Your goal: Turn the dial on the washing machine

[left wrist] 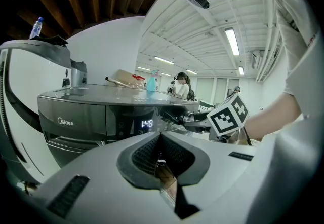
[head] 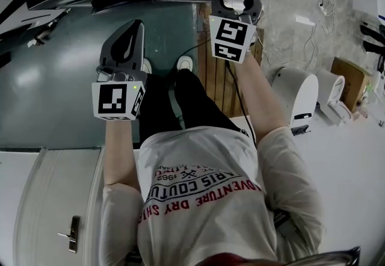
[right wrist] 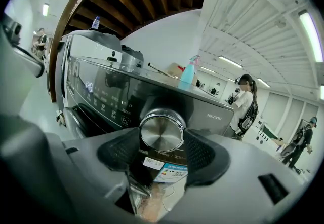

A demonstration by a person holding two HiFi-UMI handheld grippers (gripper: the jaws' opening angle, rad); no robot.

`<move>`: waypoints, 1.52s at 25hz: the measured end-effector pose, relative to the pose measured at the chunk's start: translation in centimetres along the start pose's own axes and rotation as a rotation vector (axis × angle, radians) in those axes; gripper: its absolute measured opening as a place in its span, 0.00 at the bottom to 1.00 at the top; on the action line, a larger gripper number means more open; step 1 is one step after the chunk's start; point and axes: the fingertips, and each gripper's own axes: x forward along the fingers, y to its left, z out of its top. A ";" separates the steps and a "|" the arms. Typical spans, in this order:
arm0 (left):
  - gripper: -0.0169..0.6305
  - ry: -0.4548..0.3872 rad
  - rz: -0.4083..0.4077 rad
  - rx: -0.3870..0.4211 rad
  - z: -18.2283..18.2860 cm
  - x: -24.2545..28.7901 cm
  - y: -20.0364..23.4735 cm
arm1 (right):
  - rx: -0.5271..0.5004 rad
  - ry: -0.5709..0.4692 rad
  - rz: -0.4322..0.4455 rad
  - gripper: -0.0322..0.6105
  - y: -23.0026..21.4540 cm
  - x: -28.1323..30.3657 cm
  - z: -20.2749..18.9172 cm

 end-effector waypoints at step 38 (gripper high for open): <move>0.05 0.005 -0.038 0.020 -0.8 0.2 -0.7 | -0.639 -0.072 -0.167 0.60 0.1 -0.6 0.3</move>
